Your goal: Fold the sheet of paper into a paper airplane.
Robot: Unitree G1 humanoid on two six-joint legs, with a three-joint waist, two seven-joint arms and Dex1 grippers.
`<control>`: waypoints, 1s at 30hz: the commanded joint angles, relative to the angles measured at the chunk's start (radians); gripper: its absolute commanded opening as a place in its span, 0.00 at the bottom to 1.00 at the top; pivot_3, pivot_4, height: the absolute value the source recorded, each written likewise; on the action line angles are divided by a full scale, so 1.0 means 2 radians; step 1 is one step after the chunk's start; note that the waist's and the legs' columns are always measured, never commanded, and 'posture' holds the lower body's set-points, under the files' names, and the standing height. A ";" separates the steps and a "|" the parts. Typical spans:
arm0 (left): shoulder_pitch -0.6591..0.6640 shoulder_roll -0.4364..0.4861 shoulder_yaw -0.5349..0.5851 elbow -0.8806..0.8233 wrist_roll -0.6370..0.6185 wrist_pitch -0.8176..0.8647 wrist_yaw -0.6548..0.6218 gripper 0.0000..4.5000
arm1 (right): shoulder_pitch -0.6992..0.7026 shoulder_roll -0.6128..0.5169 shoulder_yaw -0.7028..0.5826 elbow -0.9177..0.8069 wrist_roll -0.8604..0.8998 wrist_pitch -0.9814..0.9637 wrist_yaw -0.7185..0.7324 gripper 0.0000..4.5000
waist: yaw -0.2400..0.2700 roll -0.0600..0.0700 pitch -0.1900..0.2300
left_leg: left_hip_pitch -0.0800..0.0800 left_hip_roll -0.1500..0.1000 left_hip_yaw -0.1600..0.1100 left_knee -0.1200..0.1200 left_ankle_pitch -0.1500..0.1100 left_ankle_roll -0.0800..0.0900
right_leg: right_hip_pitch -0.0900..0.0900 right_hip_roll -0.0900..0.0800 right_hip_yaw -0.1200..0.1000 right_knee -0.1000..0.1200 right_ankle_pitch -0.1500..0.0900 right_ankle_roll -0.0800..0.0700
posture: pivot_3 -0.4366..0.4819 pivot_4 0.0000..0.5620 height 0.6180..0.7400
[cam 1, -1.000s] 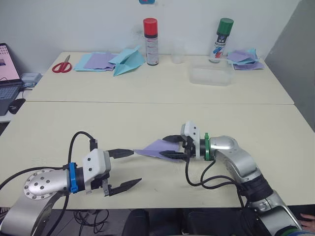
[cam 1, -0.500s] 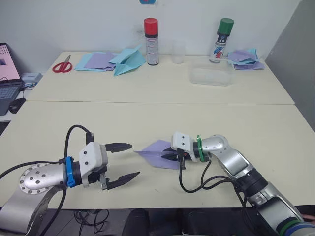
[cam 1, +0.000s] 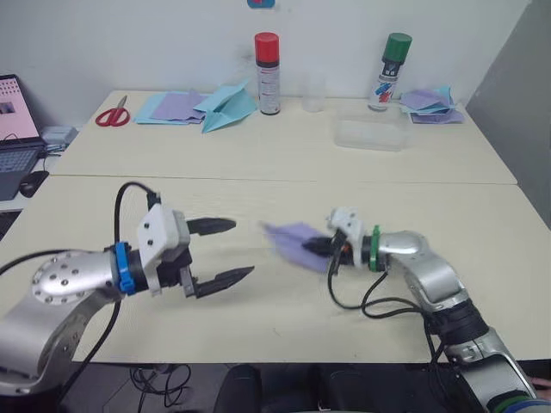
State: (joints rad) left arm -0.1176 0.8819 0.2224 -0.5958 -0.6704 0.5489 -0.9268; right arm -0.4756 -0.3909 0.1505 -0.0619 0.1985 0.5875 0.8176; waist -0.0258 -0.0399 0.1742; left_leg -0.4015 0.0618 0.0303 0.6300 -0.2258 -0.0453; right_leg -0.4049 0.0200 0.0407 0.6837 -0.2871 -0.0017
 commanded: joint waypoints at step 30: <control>-0.206 0.004 -0.087 0.223 0.100 -0.058 -0.108 1.00 | 0.034 -0.042 -0.185 -0.137 0.075 0.075 -0.140 0.99 | -0.008 0.001 0.000 | 0.000 0.000 0.001 0.000 0.000 0.000 | -0.001 0.006 0.002 0.000 0.000 0.000 | 0.48 0.27 1.00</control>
State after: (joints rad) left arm -0.5485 0.8626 -0.0110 -0.1569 -0.4838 0.4767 -1.1294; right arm -0.3775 -0.4128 -0.2034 -0.2916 0.2923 0.7768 0.4184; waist -0.0411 -0.0378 0.1746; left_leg -0.4011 0.0627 0.0325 0.6295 -0.2258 -0.0452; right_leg -0.4073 0.0329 0.0454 0.6838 -0.2861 -0.0008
